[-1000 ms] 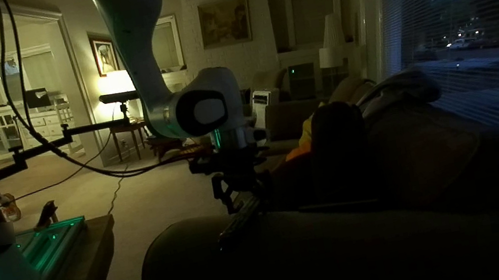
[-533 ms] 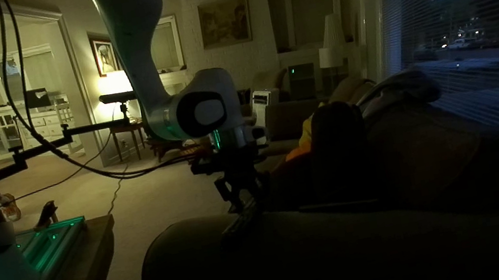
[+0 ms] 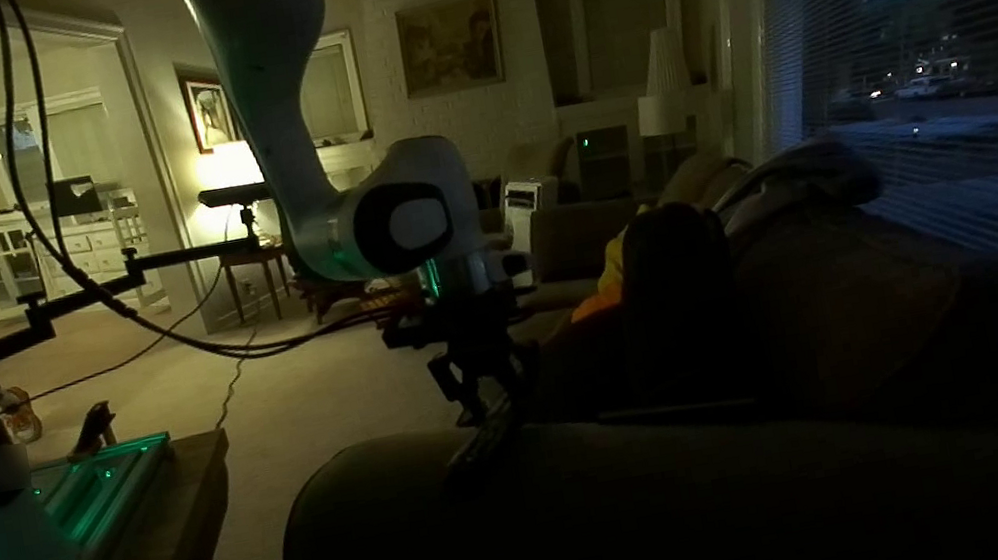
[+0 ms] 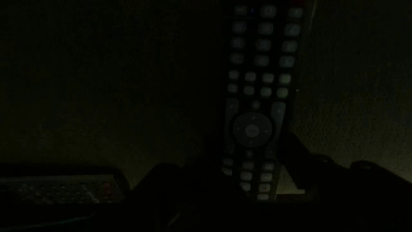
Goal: Rotate the remote control on the armrest anti-clockwise.
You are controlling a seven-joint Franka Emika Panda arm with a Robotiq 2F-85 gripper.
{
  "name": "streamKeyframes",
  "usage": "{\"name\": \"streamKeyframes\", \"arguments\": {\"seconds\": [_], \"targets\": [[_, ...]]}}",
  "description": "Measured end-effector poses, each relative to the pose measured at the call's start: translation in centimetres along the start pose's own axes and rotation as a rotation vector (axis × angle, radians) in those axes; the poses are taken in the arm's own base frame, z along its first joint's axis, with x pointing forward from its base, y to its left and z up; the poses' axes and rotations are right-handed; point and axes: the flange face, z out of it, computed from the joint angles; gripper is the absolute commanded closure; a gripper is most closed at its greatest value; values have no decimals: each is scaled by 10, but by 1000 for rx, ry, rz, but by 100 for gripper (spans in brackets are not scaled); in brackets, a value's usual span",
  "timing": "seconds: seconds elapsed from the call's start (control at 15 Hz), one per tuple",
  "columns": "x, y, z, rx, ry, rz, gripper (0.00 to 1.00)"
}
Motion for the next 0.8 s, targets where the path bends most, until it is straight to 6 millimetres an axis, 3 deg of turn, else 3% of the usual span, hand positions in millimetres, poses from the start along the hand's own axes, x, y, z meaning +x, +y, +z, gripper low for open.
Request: {"name": "streamKeyframes", "arguments": {"seconds": [0.8], "targets": [[28, -37, -53, -96, 51, -568, 72]]}}
